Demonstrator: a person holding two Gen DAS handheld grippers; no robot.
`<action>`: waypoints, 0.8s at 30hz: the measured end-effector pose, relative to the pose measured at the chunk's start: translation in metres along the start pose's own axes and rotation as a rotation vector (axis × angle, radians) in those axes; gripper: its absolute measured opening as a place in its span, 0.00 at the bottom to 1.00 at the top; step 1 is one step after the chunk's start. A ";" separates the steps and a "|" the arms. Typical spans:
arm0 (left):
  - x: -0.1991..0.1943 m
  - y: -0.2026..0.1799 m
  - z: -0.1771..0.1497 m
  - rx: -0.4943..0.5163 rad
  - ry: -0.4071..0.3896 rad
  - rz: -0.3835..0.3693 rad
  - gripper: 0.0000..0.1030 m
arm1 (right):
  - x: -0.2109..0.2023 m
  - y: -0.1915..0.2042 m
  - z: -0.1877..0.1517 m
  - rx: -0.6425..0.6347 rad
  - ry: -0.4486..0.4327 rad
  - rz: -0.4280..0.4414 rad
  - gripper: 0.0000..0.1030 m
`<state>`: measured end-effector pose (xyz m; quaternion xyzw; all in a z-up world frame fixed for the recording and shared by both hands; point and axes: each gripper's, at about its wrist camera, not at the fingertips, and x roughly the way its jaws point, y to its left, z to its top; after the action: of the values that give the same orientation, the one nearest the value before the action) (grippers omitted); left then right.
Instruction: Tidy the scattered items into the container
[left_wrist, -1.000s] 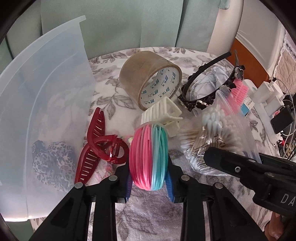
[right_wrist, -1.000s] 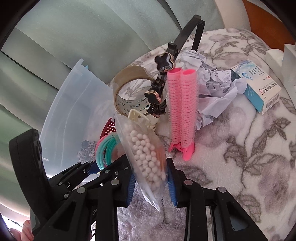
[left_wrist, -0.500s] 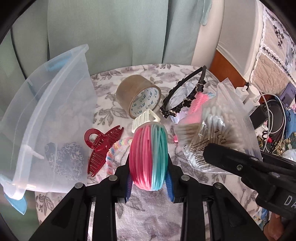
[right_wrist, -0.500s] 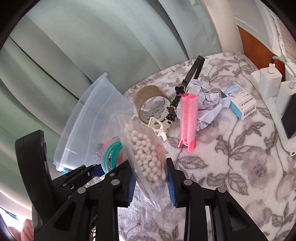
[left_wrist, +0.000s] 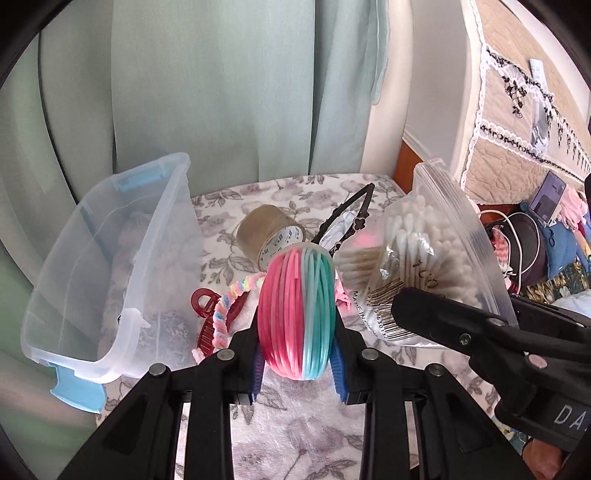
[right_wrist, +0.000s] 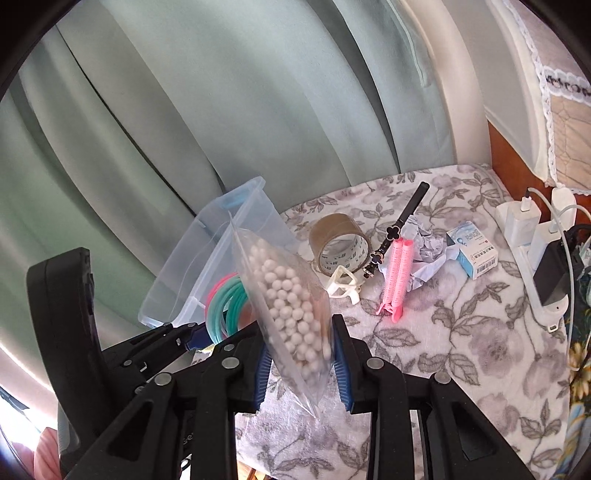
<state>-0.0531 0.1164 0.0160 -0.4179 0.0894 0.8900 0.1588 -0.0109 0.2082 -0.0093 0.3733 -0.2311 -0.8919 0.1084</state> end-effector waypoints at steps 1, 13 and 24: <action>-0.007 0.000 0.000 0.001 -0.011 -0.001 0.31 | -0.003 0.004 0.001 -0.009 -0.007 -0.001 0.31; -0.050 0.011 0.002 -0.015 -0.112 -0.034 0.31 | -0.026 0.042 0.002 -0.101 -0.076 -0.016 0.23; -0.049 0.038 -0.012 -0.071 -0.104 -0.025 0.31 | -0.012 0.040 0.001 -0.090 -0.057 -0.064 0.17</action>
<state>-0.0283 0.0666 0.0472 -0.3775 0.0442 0.9111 0.1594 -0.0020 0.1776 0.0186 0.3497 -0.1817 -0.9147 0.0898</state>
